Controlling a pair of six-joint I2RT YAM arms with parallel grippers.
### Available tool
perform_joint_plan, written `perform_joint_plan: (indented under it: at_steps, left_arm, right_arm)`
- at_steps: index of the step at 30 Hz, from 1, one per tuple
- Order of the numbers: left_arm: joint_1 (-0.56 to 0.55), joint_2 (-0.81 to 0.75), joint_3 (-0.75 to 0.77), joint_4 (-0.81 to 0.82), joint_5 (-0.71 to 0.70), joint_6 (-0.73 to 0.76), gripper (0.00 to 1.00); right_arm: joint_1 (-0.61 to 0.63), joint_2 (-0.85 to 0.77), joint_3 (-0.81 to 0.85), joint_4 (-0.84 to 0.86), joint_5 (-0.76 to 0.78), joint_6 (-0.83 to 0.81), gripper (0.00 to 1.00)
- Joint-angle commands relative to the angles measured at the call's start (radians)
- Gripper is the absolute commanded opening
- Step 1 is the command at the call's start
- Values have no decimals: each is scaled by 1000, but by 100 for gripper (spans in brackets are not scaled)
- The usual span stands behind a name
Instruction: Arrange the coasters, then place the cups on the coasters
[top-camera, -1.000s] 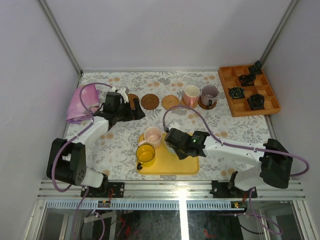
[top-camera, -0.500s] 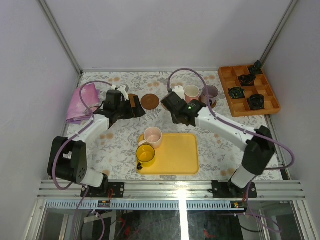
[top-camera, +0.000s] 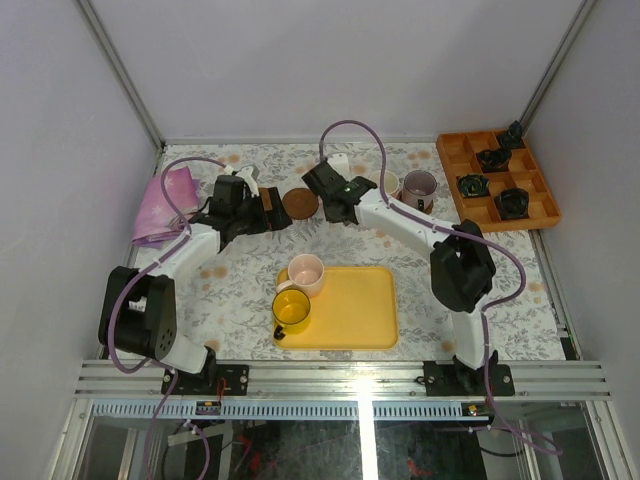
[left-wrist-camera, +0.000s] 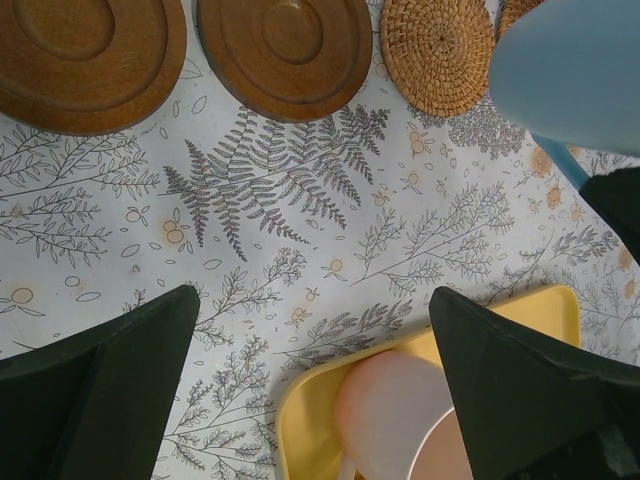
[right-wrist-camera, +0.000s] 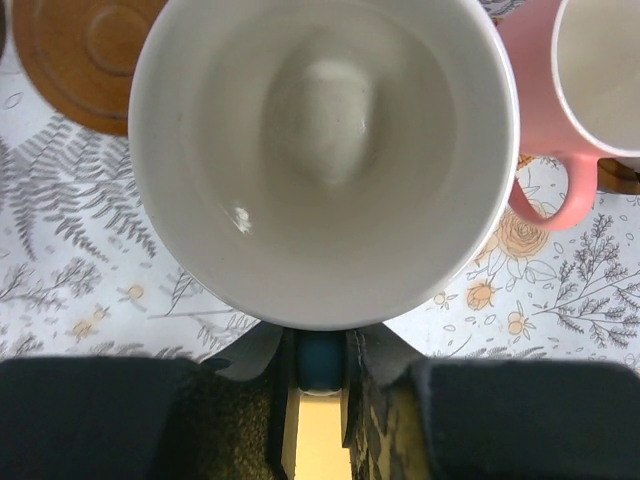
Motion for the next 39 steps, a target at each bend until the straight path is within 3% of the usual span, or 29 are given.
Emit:
perform_joint_plan:
  at_steps: [1, 21, 39]
  left_arm:
    - [-4, 12, 26, 18, -6, 8, 100]
    - [-3, 76, 69, 0, -4, 17, 100]
    - [-1, 79, 65, 9, -4, 21, 100]
  right_arm:
    - [-46, -3, 45, 111, 19, 6, 0]
    - [-95, 120, 121, 116, -77, 2, 0]
    - [-108, 152, 145, 126, -44, 1, 0]
